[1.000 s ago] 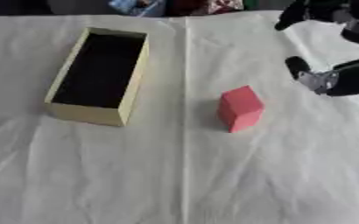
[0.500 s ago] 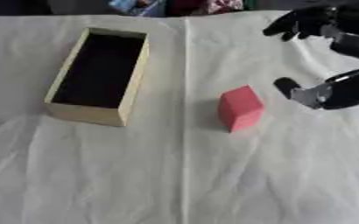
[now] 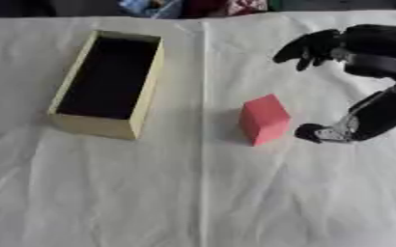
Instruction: Pick up objects on the table and place them in the box.
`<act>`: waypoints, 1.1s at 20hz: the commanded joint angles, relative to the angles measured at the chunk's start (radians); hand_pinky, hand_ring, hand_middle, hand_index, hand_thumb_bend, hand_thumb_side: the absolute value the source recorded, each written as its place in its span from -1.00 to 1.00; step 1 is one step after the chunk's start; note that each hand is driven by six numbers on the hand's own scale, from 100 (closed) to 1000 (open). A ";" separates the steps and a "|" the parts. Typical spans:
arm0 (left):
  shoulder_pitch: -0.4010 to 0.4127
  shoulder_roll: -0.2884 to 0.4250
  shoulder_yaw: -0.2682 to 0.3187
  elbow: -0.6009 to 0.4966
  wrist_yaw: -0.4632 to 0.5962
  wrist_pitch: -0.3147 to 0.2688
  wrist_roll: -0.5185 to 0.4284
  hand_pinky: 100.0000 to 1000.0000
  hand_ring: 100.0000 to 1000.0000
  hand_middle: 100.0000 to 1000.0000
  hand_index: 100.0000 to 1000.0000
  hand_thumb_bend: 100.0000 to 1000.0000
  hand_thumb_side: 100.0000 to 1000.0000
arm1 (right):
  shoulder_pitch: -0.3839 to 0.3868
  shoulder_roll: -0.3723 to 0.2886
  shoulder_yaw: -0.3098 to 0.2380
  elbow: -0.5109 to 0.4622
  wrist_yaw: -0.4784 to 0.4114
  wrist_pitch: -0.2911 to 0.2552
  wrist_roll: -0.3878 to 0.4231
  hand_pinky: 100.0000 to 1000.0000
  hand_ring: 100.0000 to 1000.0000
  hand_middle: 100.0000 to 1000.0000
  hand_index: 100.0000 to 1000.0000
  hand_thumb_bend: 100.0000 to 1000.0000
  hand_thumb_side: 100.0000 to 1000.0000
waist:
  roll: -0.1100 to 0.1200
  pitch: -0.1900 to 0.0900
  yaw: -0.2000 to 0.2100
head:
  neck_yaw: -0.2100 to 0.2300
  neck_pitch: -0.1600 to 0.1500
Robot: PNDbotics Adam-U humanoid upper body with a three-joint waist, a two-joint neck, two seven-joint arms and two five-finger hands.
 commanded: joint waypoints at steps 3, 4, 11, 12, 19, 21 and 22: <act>-0.012 0.015 0.000 -0.020 0.004 0.000 -0.006 0.04 0.01 0.04 0.38 -1.00 -0.94 | -0.037 -0.008 0.011 -0.011 0.024 0.013 0.029 0.52 0.58 0.84 0.92 -0.24 -0.34 | -0.007 -0.026 0.004 | -0.005 -0.008; -0.012 0.015 0.000 -0.020 0.004 0.000 -0.007 0.04 0.01 0.04 0.38 -1.00 -0.93 | -0.043 -0.005 0.016 -0.011 0.026 0.017 0.033 0.52 0.58 0.84 0.92 -0.24 -0.35 | -0.007 -0.026 0.006 | -0.006 -0.008; -0.013 0.013 -0.002 -0.020 0.005 0.001 -0.010 0.03 0.00 0.04 0.38 -1.00 -0.93 | -0.084 0.016 0.049 -0.009 0.053 0.043 0.074 0.53 0.62 0.84 0.92 -0.23 -0.40 | -0.009 -0.018 0.015 | -0.013 -0.014; -0.013 0.012 -0.002 -0.020 0.005 0.001 -0.010 0.03 0.00 0.04 0.38 -1.00 -0.92 | -0.088 0.019 0.052 -0.007 0.061 0.043 0.077 0.53 0.62 0.84 0.92 -0.23 -0.40 | -0.010 -0.016 0.017 | -0.014 -0.015; -0.015 0.010 -0.001 -0.020 0.006 0.001 -0.012 0.03 0.00 0.04 0.38 -1.00 -0.91 | -0.123 0.037 0.077 0.043 0.104 0.029 0.086 0.52 0.61 0.83 0.90 -0.22 -0.43 | -0.014 -0.001 0.028 | -0.020 -0.027; -0.015 0.009 -0.001 -0.020 0.006 0.000 -0.013 0.03 0.00 0.04 0.38 -1.00 -0.90 | -0.131 0.043 0.080 0.061 0.120 0.025 0.084 0.52 0.60 0.83 0.90 -0.22 -0.42 | -0.015 0.005 0.031 | -0.024 -0.030; -0.015 0.008 0.000 -0.020 0.006 0.001 -0.013 0.03 0.00 0.04 0.38 -1.00 -0.90 | -0.135 0.046 0.081 0.072 0.126 0.024 0.083 0.52 0.60 0.82 0.91 -0.22 -0.42 | -0.016 0.009 0.033 | -0.026 -0.032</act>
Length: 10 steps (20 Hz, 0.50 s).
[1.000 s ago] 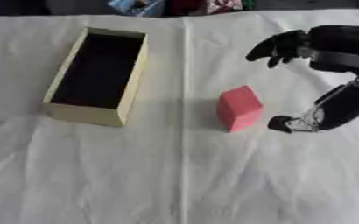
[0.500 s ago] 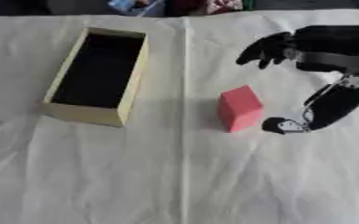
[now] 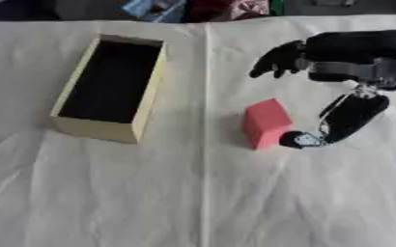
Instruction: Pick up objects on the table and place them in the box.
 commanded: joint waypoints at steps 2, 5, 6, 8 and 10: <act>-0.013 0.010 0.006 -0.020 0.003 -0.002 -0.003 0.03 0.00 0.04 0.37 -1.00 -0.89 | -0.026 -0.005 -0.003 0.037 0.030 -0.006 -0.003 0.53 0.64 0.80 0.92 -0.23 -0.41 | -0.016 0.006 0.005 | -0.010 -0.017; -0.015 0.008 0.006 -0.020 0.004 -0.001 -0.004 0.02 0.00 0.04 0.37 -1.00 -0.89 | -0.034 0.004 0.005 0.061 0.033 0.011 0.001 0.54 0.69 0.74 0.93 -0.24 -0.42 | -0.016 0.014 0.009 | -0.014 -0.021; -0.015 0.007 0.006 -0.020 0.004 -0.001 -0.004 0.02 0.00 0.04 0.36 -1.00 -0.88 | -0.038 0.007 0.008 0.067 0.033 0.018 0.003 0.55 0.70 0.72 0.94 -0.24 -0.42 | -0.016 0.016 0.010 | -0.016 -0.022; -0.016 0.006 0.006 -0.020 0.004 -0.001 -0.005 0.02 0.00 0.03 0.36 -1.00 -0.88 | -0.045 0.014 0.013 0.081 0.034 0.033 0.008 0.55 0.70 0.70 0.94 -0.23 -0.42 | -0.016 0.021 0.013 | -0.019 -0.025; -0.016 0.005 0.006 -0.020 0.004 -0.001 -0.006 0.02 -0.01 0.03 0.36 -1.00 -0.88 | -0.051 0.020 0.018 0.093 0.037 0.042 0.015 0.54 0.70 0.69 0.92 -0.21 -0.44 | -0.016 0.026 0.015 | -0.021 -0.026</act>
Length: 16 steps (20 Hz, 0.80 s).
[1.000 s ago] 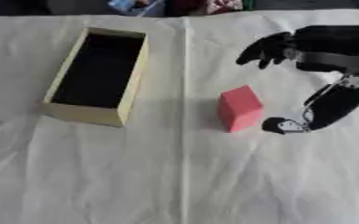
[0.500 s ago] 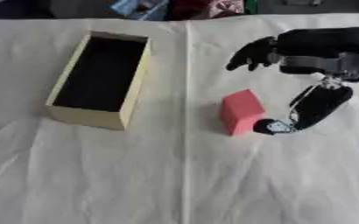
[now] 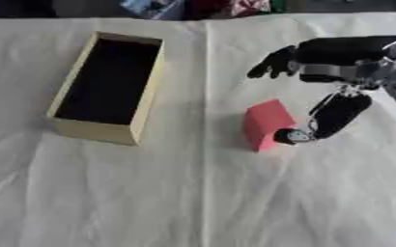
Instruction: Pick up objects on the table and place them in the box.
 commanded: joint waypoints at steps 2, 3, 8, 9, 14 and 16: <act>-0.012 0.011 0.006 -0.020 0.004 -0.001 -0.005 0.02 -0.01 0.03 0.36 -1.00 -0.88 | -0.022 -0.006 0.000 0.020 0.017 0.018 0.009 0.54 0.70 0.70 0.92 -0.20 -0.44 | -0.015 0.003 0.003 | -0.006 -0.011; -0.013 0.010 0.006 -0.020 0.005 -0.001 -0.005 0.02 -0.01 0.03 0.36 -1.00 -0.87 | -0.023 -0.003 0.004 0.026 0.023 0.018 0.012 0.55 0.70 0.70 0.92 -0.19 -0.44 | -0.015 0.004 0.004 | -0.007 -0.011; -0.014 0.009 0.005 -0.020 0.006 -0.001 -0.007 0.02 -0.01 0.03 0.36 -1.00 -0.87 | -0.028 0.009 0.016 0.055 0.040 0.008 0.023 0.55 0.66 0.74 0.92 -0.16 -0.47 | -0.014 0.006 0.007 | -0.008 -0.014; -0.014 0.009 0.005 -0.020 0.006 -0.001 -0.008 0.02 -0.01 0.03 0.36 -1.00 -0.86 | -0.030 0.012 0.018 0.064 0.047 0.008 0.025 0.54 0.66 0.74 0.91 -0.16 -0.48 | -0.014 0.006 0.007 | -0.009 -0.015; -0.016 0.008 0.004 -0.020 0.008 -0.002 -0.010 0.03 -0.01 0.03 0.36 -1.00 -0.86 | -0.038 0.028 0.034 0.113 0.078 -0.006 0.035 0.54 0.66 0.74 0.91 -0.14 -0.52 | -0.015 0.006 0.010 | -0.010 -0.017; -0.016 0.007 0.004 -0.020 0.008 -0.002 -0.010 0.03 -0.01 0.03 0.35 -1.00 -0.86 | -0.039 0.032 0.039 0.131 0.087 -0.013 0.038 0.52 0.67 0.74 0.91 -0.14 -0.55 | -0.016 0.007 0.011 | -0.010 -0.017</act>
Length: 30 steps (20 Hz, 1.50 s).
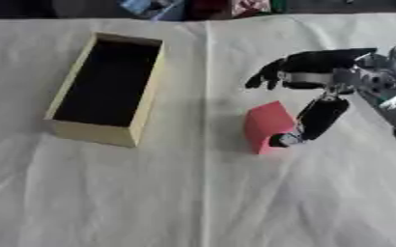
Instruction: Pick up objects on the table and place them in the box.
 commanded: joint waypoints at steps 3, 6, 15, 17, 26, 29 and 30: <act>-0.013 0.014 0.003 -0.020 0.005 -0.001 -0.004 0.03 -0.01 0.03 0.35 -1.00 -0.85 | -0.024 -0.006 0.001 0.043 0.038 -0.015 0.004 0.51 0.67 0.74 0.91 -0.16 -0.59 | -0.017 0.003 0.003 | -0.004 -0.010; -0.012 0.013 0.004 -0.020 0.005 -0.001 -0.005 0.03 -0.01 0.03 0.35 -1.00 -0.85 | -0.029 0.003 0.006 0.071 0.053 -0.022 0.001 0.51 0.67 0.74 0.91 -0.19 -0.75 | -0.017 0.005 0.005 | -0.004 -0.011; -0.011 0.010 0.004 -0.020 0.006 -0.001 -0.011 0.03 -0.01 0.02 0.35 -1.00 -0.83 | -0.034 0.016 0.017 0.101 0.057 -0.027 -0.001 0.49 0.65 0.68 0.83 -0.22 -0.90 | -0.018 0.011 0.008 | -0.004 -0.012; -0.011 0.009 0.005 -0.020 0.006 -0.001 -0.011 0.03 -0.01 0.01 0.35 -1.00 -0.83 | -0.034 0.018 0.019 0.104 0.060 -0.026 -0.006 0.48 0.65 0.63 0.79 -0.25 -0.93 | -0.018 0.012 0.009 | -0.004 -0.013; -0.011 0.007 0.005 -0.020 0.008 0.000 -0.014 0.03 -0.01 0.01 0.35 -1.00 -0.81 | -0.035 0.030 0.018 0.150 0.081 -0.025 -0.062 0.43 0.60 0.40 0.51 -0.66 -1.00 | -0.020 0.013 0.011 | -0.004 -0.015; -0.011 0.007 0.005 -0.020 0.008 0.000 -0.014 0.03 -0.01 0.00 0.35 -1.00 -0.81 | -0.035 0.032 0.020 0.157 0.085 -0.023 -0.078 0.41 0.57 0.32 0.46 -0.82 -1.00 | -0.020 0.013 0.011 | -0.003 -0.015; -0.011 0.007 0.005 -0.020 0.008 0.000 -0.014 0.03 -0.01 0.00 0.35 -1.00 -0.81 | -0.034 0.032 0.021 0.158 0.085 -0.023 -0.080 0.41 0.57 0.31 0.46 -0.88 -1.00 | -0.020 0.013 0.012 | -0.003 -0.015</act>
